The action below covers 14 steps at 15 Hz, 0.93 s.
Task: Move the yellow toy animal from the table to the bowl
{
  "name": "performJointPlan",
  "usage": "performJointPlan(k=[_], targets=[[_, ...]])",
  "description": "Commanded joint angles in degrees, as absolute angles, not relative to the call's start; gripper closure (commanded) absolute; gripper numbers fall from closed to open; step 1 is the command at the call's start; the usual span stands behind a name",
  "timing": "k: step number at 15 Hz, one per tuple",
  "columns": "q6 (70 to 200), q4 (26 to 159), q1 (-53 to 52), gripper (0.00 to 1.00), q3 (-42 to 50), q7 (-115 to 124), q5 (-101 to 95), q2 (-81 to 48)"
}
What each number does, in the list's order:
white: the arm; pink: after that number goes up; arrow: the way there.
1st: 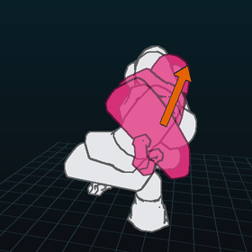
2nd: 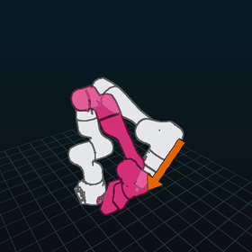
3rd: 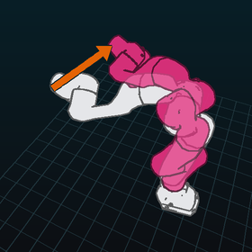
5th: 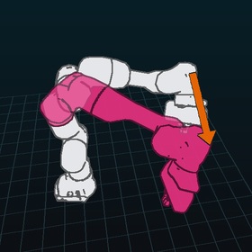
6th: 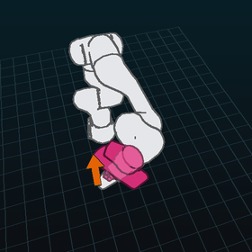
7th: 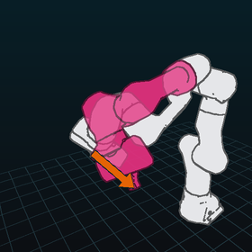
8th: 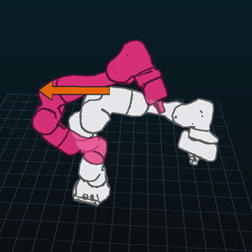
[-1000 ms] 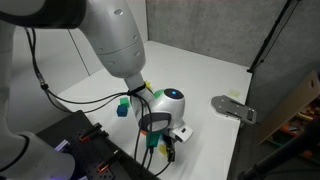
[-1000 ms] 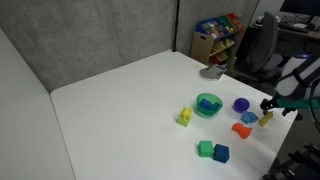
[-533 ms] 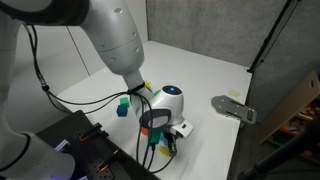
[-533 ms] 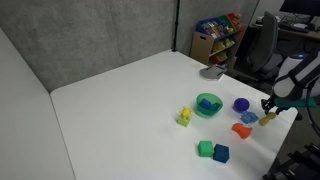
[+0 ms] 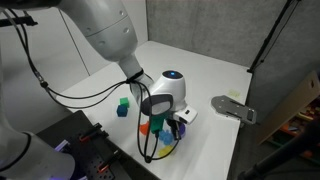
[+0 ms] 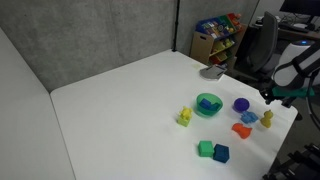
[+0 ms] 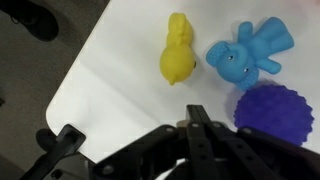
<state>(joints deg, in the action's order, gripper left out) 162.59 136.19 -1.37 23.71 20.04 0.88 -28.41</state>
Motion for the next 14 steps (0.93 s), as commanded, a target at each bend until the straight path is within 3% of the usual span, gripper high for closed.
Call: performJointPlan(k=[1, 2, 4, 13, 14], targets=[[159.19, 136.72, -1.78, 0.97, 23.98, 20.87, -0.45, -23.31], [158.63, 136.86, -1.84, 0.73, 24.00, 21.19, -0.82, -22.71], [157.57, 137.34, -1.21, 0.71, 23.38, 20.77, -1.55, -22.14], [160.78, 138.39, -1.37, 0.02, 23.22, 22.68, -2.82, -28.85], [161.62, 138.08, -1.45, 0.00, 23.32, 22.78, -2.54, -30.20]])
